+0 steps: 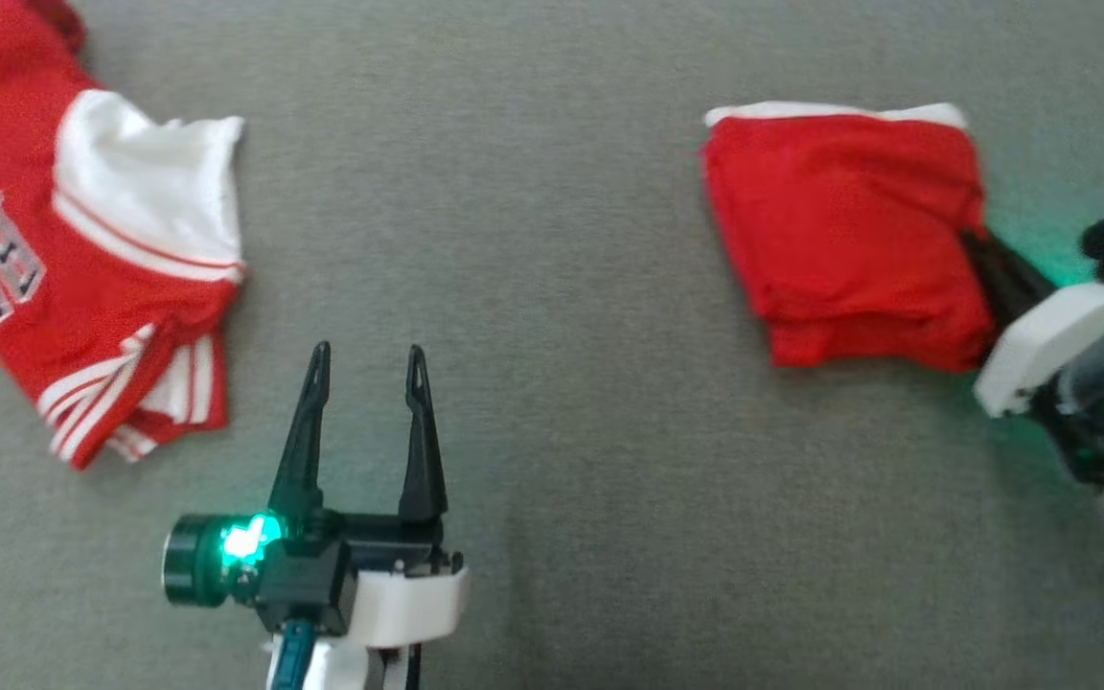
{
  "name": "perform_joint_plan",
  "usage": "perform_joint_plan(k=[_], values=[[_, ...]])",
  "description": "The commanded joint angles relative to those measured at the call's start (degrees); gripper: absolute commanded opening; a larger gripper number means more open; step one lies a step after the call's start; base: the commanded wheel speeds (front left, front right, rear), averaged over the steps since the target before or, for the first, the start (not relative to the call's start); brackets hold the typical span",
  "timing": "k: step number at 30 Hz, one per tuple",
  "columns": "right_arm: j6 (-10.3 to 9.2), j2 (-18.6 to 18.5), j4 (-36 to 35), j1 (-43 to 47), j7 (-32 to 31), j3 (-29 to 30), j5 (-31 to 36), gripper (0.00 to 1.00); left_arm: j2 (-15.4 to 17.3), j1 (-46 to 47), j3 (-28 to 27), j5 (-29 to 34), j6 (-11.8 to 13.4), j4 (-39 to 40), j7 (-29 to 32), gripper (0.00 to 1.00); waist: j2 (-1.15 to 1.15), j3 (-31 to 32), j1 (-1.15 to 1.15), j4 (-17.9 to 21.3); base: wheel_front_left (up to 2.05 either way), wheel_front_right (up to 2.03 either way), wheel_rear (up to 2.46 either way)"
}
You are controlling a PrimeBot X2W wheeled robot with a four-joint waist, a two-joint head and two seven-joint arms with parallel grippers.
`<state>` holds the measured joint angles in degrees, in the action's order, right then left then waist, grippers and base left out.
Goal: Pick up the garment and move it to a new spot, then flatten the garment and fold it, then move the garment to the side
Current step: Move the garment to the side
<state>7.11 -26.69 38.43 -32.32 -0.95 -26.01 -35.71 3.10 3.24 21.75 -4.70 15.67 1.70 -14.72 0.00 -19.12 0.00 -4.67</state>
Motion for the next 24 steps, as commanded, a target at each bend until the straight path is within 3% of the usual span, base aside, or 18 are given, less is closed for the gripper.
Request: perform_joint_plan(k=[1,4,5,8,15,23,24], values=[[0.37,-3.9,-1.1,-0.3,0.3,-0.6,-0.7,0.0,-0.2,2.2,-2.1,0.6,0.0,2.0,-0.3,1.0,0.0,-2.3,0.0,3.1,0.0,0.0,0.0],[0.37,-9.0,-2.1,-0.5,-0.3,-1.4,-0.8,0.0,-0.2,3.5,-2.5,1.2,-0.4,2.3,-0.3,1.0,0.0,-4.8,0.0,6.0,0.0,0.0,0.0],[0.37,-9.0,-2.1,-0.5,-0.3,-1.4,-0.8,0.0,-0.2,3.5,-2.5,1.2,-0.4,2.3,-0.3,1.0,0.0,-4.8,0.0,6.0,0.0,0.0,0.0],[0.37,-14.8,-2.8,-0.7,-0.7,-1.6,-0.5,0.0,-0.2,5.4,-2.6,1.8,-1.2,2.4,-0.3,1.0,0.0,-7.8,0.0,8.5,0.0,0.0,0.0],[0.37,-25.8,-2.1,-2.3,0.6,1.3,2.4,0.0,-0.2,10.6,-2.2,2.9,-3.0,2.4,-0.3,1.0,0.0,-14.1,0.0,11.8,0.0,0.0,0.0],[0.37,-31.3,2.0,-6.9,4.2,6.0,11.5,0.0,-0.2,14.4,-1.0,2.8,-3.8,2.4,-0.3,1.0,0.0,-18.1,0.0,11.6,0.0,0.0,0.0],[0.37,-31.5,2.7,-7.5,4.7,6.8,13.5,0.54,-0.2,14.7,-0.9,2.6,-3.9,2.3,-0.3,1.0,0.0,-18.1,0.0,11.3,0.0,0.0,0.0]])
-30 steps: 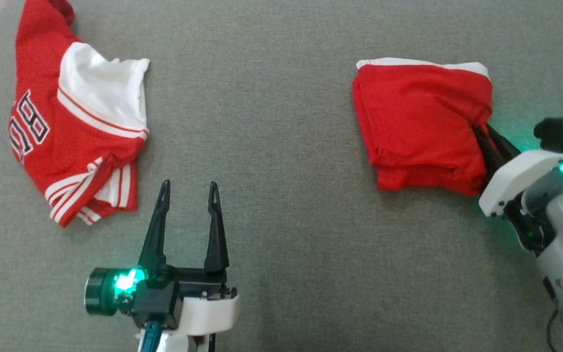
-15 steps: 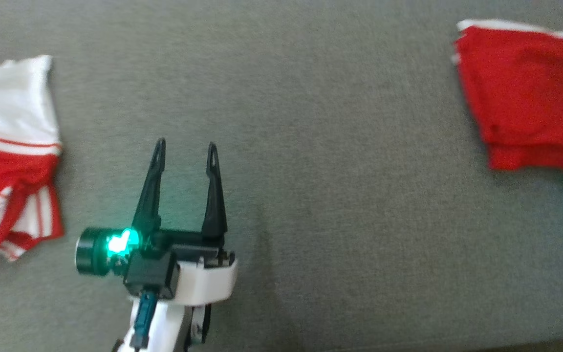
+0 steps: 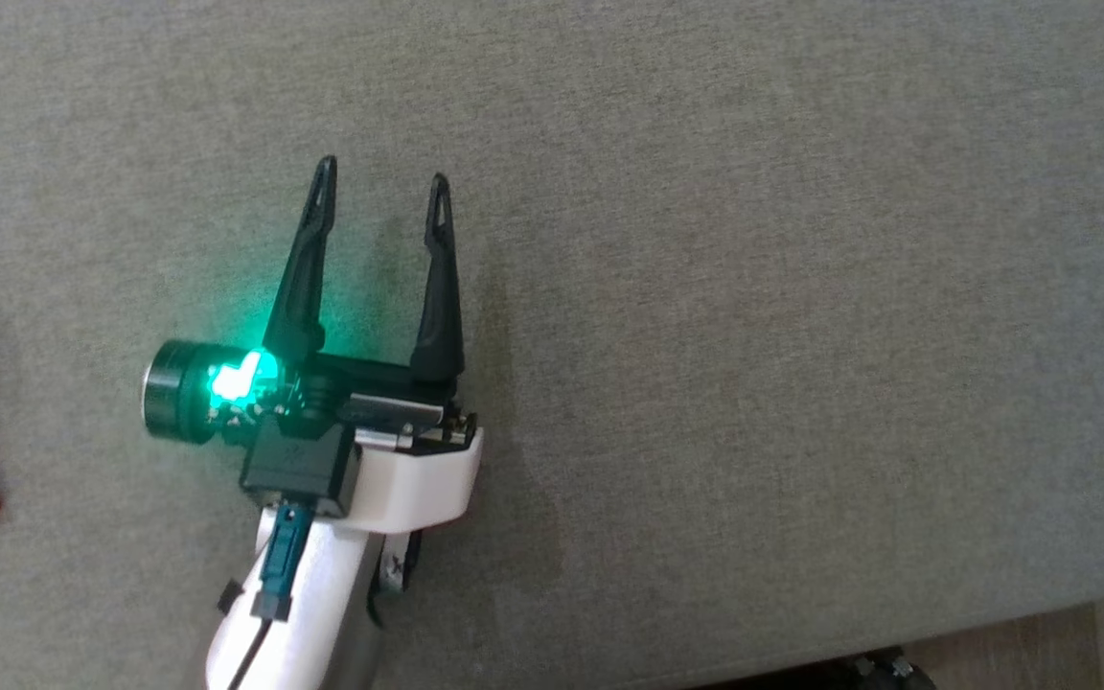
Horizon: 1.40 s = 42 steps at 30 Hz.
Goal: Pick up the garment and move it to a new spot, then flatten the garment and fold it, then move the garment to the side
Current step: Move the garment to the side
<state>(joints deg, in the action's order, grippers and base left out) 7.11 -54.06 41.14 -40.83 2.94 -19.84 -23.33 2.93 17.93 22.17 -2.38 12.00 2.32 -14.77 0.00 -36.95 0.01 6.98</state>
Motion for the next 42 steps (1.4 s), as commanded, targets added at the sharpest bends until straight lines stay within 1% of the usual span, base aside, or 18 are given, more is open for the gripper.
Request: perform_joint_plan(k=[1,4,6,9,12,15,18,20,23,25,26,28,30,33,35,36,42], values=[[0.37,-4.0,0.5,0.6,1.4,1.5,3.0,1.0,0.0,0.2,-1.2,0.1,-0.2,1.6,-0.2,1.0,0.0,-0.2,-0.01,-0.7,0.0,0.0,0.0],[0.37,-2.2,2.4,-0.5,3.4,5.2,8.7,1.0,0.0,0.3,-1.0,-0.5,0.2,1.5,-0.2,1.0,0.0,0.8,-0.01,-1.9,0.0,0.0,0.0],[0.37,0.6,3.2,0.0,3.7,7.2,11.4,1.0,0.0,-0.2,-0.9,-0.8,0.5,1.2,-0.2,1.0,0.0,2.1,-0.01,-2.7,0.0,0.0,0.0],[0.37,6.1,2.9,1.7,4.1,10.4,14.1,1.0,0.0,-1.4,-0.9,-1.4,1.0,0.6,-0.2,1.0,0.0,4.9,-0.01,-4.0,0.0,0.0,0.0],[0.37,13.7,1.3,5.0,5.1,13.1,14.1,1.0,0.0,-3.3,-1.4,-1.9,1.5,-0.3,-0.2,1.0,0.0,8.7,-0.01,-4.8,0.0,0.0,0.0],[0.37,20.9,-0.9,9.2,6.5,13.6,13.8,1.0,0.0,-5.6,-2.2,-2.2,1.4,-1.6,-0.2,1.0,0.0,12.7,-0.01,-5.4,0.0,0.0,0.0],[0.37,27.5,-2.9,13.1,8.0,12.5,12.6,1.0,0.0,-7.8,-3.1,-2.7,1.2,-2.6,-0.2,1.0,0.0,16.8,-0.01,-5.9,0.0,0.0,0.0],[0.37,31.2,-3.8,15.5,9.1,11.3,11.0,1.0,0.0,-9.1,-3.8,-2.9,0.9,-3.5,-0.2,1.0,0.0,19.3,-0.01,-6.1,0.0,0.0,0.0],[0.37,35.8,-5.3,19.0,10.9,8.6,8.5,1.0,0.0,-11.1,-5.0,-3.1,0.8,-4.8,-0.2,1.0,0.0,22.8,-0.01,-6.4,0.0,0.0,0.0],[0.37,38.0,-6.5,21.4,11.7,6.9,6.9,1.0,0.0,-12.4,-5.7,-3.0,0.7,-5.4,-0.2,1.0,0.0,25.2,-0.01,-6.5,0.0,0.0,0.0],[0.37,38.0,-6.5,21.4,11.7,6.9,6.9,1.0,0.0,-12.4,-5.7,-3.0,0.7,-5.4,-0.2,1.0,0.0,25.2,-0.01,-6.5,0.0,0.0,0.0],[0.37,39.5,-7.7,24.0,12.0,6.4,6.2,1.0,0.0,-13.6,-6.1,-2.7,0.4,-5.7,-0.2,1.0,0.0,27.6,-0.01,-6.8,0.0,0.0,0.0],[0.37,40.9,-11.2,26.8,12.0,6.6,6.8,1.0,0.0,-14.9,-6.5,-2.6,0.3,-5.7,-0.2,1.0,0.0,29.8,-0.01,-7.1,0.0,0.0,0.0],[0.37,42.9,-17.0,31.8,12.0,7.7,8.6,1.0,0.0,-17.1,-7.1,-2.9,-0.2,-5.8,-0.2,1.0,0.0,33.1,-0.01,-7.3,0.0,0.0,0.0],[0.37,44.5,-20.5,35.3,12.0,9.7,9.8,1.0,-0.1,-18.7,-7.2,-2.4,-0.5,-5.9,-0.2,1.0,0.0,35.1,-0.01,-7.6,0.0,0.0,0.0],[0.37,45.8,-23.8,38.5,12.0,11.6,11.0,1.0,-0.1,-20.2,-7.3,-2.1,-0.7,-6.0,-0.2,1.0,0.0,36.4,-0.01,-8.0,0.0,0.0,0.0],[0.37,47.7,-30.3,45.3,12.1,14.4,14.9,1.0,-0.1,-23.4,-8.0,-2.5,-0.7,-5.2,-0.2,1.0,0.0,39.2,-0.01,-8.7,0.0,0.0,0.0]])
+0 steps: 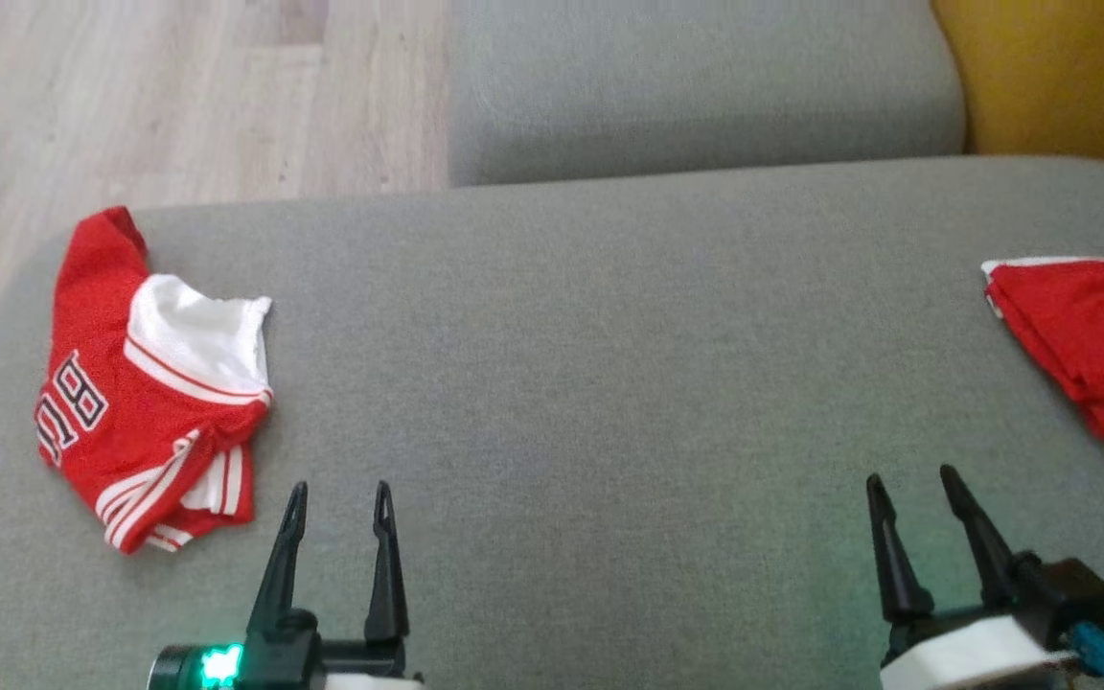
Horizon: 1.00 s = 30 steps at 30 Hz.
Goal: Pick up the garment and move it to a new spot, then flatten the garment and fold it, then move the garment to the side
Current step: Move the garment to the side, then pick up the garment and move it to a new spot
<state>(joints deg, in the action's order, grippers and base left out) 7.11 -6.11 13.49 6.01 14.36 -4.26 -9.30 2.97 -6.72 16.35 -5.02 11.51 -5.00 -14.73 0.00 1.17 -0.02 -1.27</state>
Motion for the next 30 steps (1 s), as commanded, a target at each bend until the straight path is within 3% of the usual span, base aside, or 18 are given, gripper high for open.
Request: perform_joint_plan(k=[1,22,27,30], values=[[0.37,0.0,-3.2,-0.8,0.6,-1.1,1.1,1.0,-0.1,0.8,-2.4,0.1,-0.2,2.2,-0.3,1.0,0.0,1.5,0.02,-0.5,0.0,0.0,0.0],[0.37,1.0,-6.8,3.6,0.6,0.8,2.6,1.0,-0.1,-2.2,-2.9,0.8,-0.7,1.2,-0.3,1.0,0.0,4.2,0.02,-0.9,0.0,0.0,0.0],[0.37,1.2,-7.5,4.0,0.6,2.1,2.8,1.0,-0.1,-1.5,-2.5,1.2,-0.8,1.2,-0.3,1.0,0.0,3.5,0.02,-2.8,0.0,0.0,0.0],[0.37,1.4,-7.7,4.3,0.6,2.2,2.9,1.0,-0.1,-0.8,-2.2,1.3,-0.7,1.3,-0.3,1.0,0.0,2.8,0.02,-5.9,0.0,0.0,0.0]])
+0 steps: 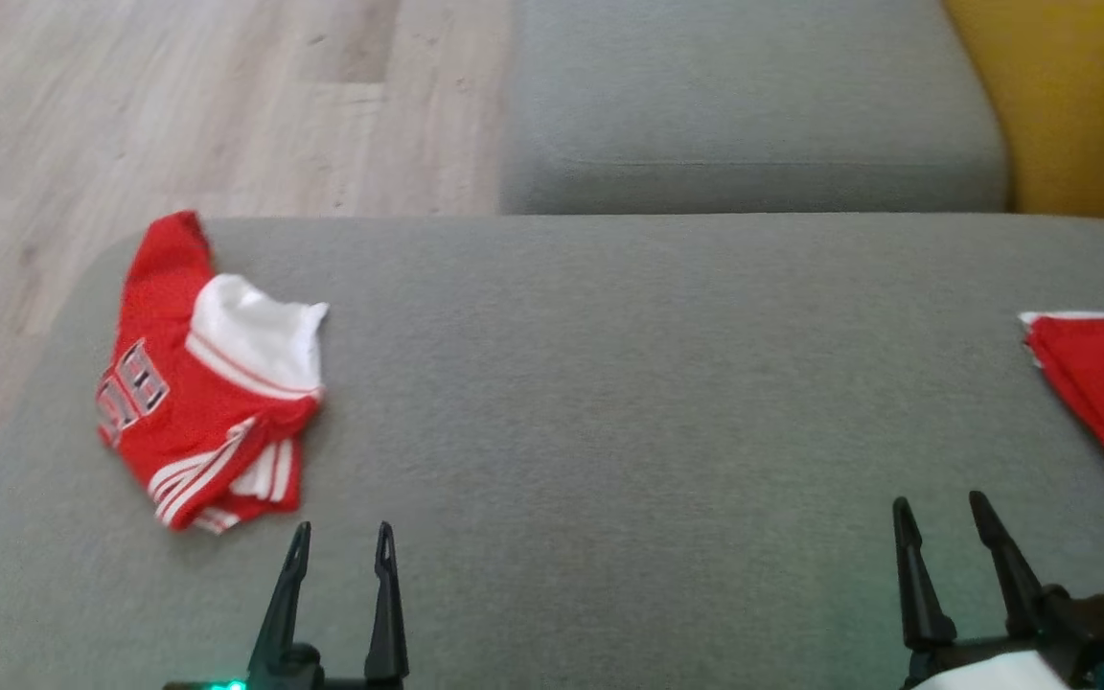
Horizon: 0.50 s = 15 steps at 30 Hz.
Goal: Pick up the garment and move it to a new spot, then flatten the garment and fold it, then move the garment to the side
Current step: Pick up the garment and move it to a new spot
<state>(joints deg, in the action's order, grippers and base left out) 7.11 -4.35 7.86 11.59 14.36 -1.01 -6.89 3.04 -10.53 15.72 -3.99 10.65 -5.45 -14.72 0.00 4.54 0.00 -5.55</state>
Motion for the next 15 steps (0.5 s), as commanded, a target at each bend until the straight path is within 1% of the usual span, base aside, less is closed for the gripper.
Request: perform_joint_plan(k=[1,9,13,15], values=[[0.37,-0.3,-2.0,-1.3,0.6,-1.3,0.4,1.0,-0.2,3.2,-1.5,0.3,0.3,1.8,-0.3,1.0,0.0,-0.8,0.0,-2.7,0.0,0.0,0.0],[0.37,0.0,-1.8,-2.9,0.6,-3.5,0.3,1.0,-0.2,3.3,-2.4,0.8,1.1,2.4,-0.3,1.0,0.0,-2.7,0.0,-14.3,0.0,0.0,0.0],[0.37,0.0,-1.6,-3.9,0.6,-4.1,0.2,1.0,-0.2,3.1,-3.3,0.9,1.3,2.9,-0.3,1.0,0.0,-3.6,0.0,-18.8,0.0,0.0,0.0],[0.37,0.0,-1.6,-4.2,0.6,-4.3,0.2,1.0,-0.2,3.2,-3.8,0.9,1.4,3.2,-0.3,1.0,0.0,-4.0,0.0,-20.3,0.0,0.0,0.0]])
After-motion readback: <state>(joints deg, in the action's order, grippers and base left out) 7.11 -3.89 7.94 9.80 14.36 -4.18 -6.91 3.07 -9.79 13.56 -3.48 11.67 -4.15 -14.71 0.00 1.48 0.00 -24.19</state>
